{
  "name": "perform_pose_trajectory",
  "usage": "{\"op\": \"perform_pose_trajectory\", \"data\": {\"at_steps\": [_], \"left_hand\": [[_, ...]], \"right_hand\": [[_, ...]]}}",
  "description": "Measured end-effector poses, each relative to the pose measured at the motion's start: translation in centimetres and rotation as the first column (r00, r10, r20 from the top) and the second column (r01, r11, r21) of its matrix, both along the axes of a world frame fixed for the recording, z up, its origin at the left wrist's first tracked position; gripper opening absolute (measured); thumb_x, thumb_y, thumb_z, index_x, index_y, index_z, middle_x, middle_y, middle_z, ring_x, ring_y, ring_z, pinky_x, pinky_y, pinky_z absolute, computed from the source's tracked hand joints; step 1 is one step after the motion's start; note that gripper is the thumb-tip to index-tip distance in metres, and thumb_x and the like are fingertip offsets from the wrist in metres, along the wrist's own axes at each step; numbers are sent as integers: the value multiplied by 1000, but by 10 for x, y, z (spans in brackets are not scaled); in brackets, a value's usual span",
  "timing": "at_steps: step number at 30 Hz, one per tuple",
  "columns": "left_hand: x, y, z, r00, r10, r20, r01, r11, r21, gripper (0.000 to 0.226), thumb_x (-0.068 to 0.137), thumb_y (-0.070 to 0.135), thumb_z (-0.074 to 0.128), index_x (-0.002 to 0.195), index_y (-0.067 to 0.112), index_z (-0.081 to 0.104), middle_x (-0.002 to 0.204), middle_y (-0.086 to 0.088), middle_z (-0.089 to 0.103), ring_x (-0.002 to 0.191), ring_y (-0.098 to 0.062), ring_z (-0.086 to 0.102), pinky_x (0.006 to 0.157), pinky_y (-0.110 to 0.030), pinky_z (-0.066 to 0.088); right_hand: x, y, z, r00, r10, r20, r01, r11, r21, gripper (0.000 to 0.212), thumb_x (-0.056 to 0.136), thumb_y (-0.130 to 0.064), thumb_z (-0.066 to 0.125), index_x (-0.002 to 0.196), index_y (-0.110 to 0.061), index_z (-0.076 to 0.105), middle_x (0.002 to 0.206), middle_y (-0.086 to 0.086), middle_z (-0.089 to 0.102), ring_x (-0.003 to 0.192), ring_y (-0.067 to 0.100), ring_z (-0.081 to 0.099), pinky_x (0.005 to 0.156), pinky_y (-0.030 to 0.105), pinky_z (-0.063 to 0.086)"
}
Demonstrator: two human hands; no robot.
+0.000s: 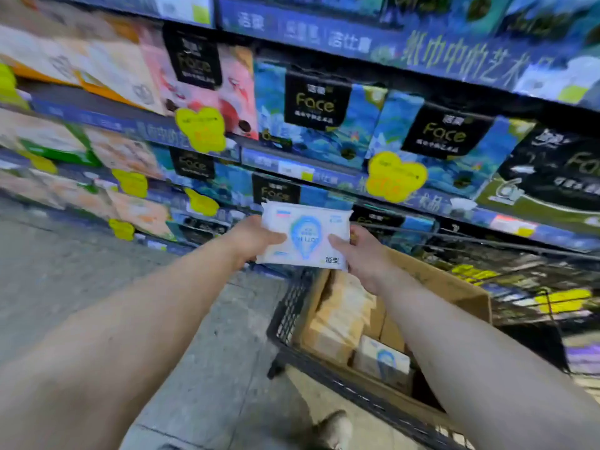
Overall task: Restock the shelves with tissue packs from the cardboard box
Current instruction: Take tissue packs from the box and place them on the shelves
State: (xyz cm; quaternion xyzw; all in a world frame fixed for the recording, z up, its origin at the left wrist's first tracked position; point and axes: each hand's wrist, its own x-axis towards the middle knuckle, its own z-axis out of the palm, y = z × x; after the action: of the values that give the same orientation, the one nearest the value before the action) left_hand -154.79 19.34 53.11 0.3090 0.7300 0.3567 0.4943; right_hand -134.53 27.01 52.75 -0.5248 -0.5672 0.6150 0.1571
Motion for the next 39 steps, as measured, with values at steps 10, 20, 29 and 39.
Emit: {"op": "perform_pose_trajectory", "data": {"at_steps": [10,20,29,39], "left_hand": [[-326,-257,107,832,467,-299,-408,881,240,27,87,32,68,102,9,68,96,-7,71,76,-17,64,61,-25,53],[-496,-388,121,708,683,-180,-618,722,311,9,95,20,58,92,12,61,73,-2,56,53,-11,37,50,-21,27],[-690,-401,137,520,813,-262,-723,582,372,33,83,-6,63,111,10,58,115,-9,68,94,-18,65,76,-22,52],[-900,-417,157,347,922,-170,-840,386,380,28,81,-1,64,104,12,56,99,-5,68,76,-14,63,55,-17,49]], "right_hand": [[-369,-165,105,836,531,-138,-511,845,156,51,94,-10,59,138,-24,37,122,7,60,96,27,66,76,48,58],[-618,-263,121,623,777,-87,-740,622,258,51,93,-12,60,137,-26,38,121,12,63,88,26,65,50,32,56],[-866,-273,130,553,812,-187,-788,583,200,22,97,-29,54,117,-20,52,120,12,63,91,29,68,72,50,59],[-1085,-289,168,432,865,-255,-843,488,226,21,101,-39,42,112,-25,52,99,-6,63,84,17,65,65,40,56]]}}
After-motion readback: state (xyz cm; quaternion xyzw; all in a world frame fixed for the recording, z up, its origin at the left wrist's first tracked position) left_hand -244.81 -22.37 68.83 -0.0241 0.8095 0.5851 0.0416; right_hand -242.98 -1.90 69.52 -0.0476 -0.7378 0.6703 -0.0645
